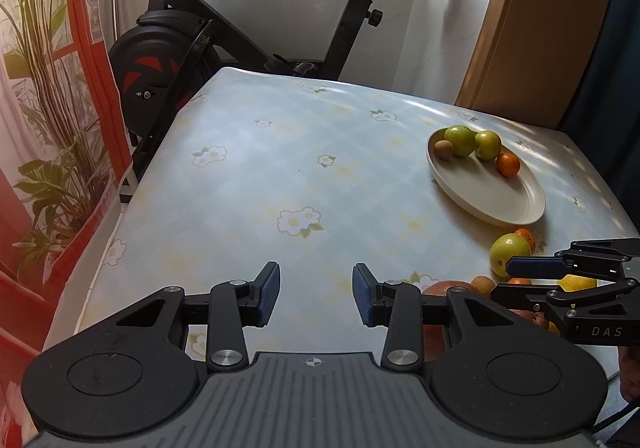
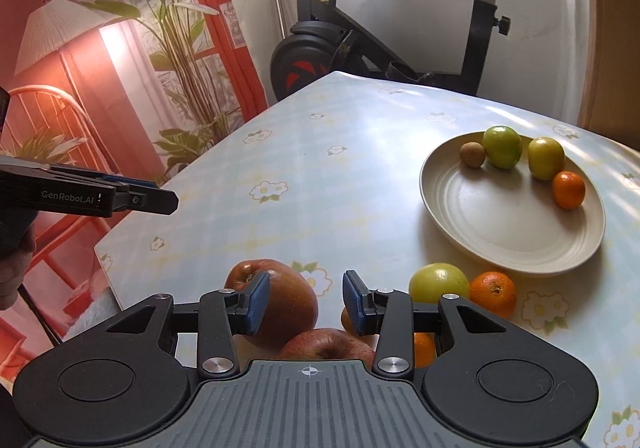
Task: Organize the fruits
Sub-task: 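Grasp the red apple with the right tool while the left tool presses its top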
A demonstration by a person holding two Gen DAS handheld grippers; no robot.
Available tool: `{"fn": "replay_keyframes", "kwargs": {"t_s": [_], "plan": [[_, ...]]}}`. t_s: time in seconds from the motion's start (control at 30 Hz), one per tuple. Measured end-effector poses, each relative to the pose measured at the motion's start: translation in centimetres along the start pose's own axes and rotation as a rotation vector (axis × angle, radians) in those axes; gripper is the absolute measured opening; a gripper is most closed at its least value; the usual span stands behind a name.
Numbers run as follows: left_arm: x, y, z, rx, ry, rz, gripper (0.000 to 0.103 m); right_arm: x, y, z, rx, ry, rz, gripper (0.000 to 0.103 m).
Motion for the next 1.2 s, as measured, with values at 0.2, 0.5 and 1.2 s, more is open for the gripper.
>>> {"fn": "replay_keyframes", "kwargs": {"t_s": [0.2,0.5,1.2], "plan": [[-0.9,0.6,0.1,0.033,0.045,-0.002,0.042,-0.4,0.3,-0.8,0.029,-0.006,-0.029,0.042],[-2.2,1.1,0.3,0.076,0.105,-0.038,0.042,-1.5,0.9,-1.7,0.104,-0.014,-0.09,0.047],[-4.5,1.5,2.0,0.151,0.257,-0.081,0.041,-3.7,1.5,-3.2,0.228,0.009,-0.183,0.053]]}}
Point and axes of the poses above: each gripper's, at about its wrist camera, not at the fingertips, and x roughly against the way its jaws point, z to its right, y to its underside, the point moved 6 cm from there along -x, roughly the way its jaws point, and after that the axes turned 6 degrees about -x, right-handed, at the moved point
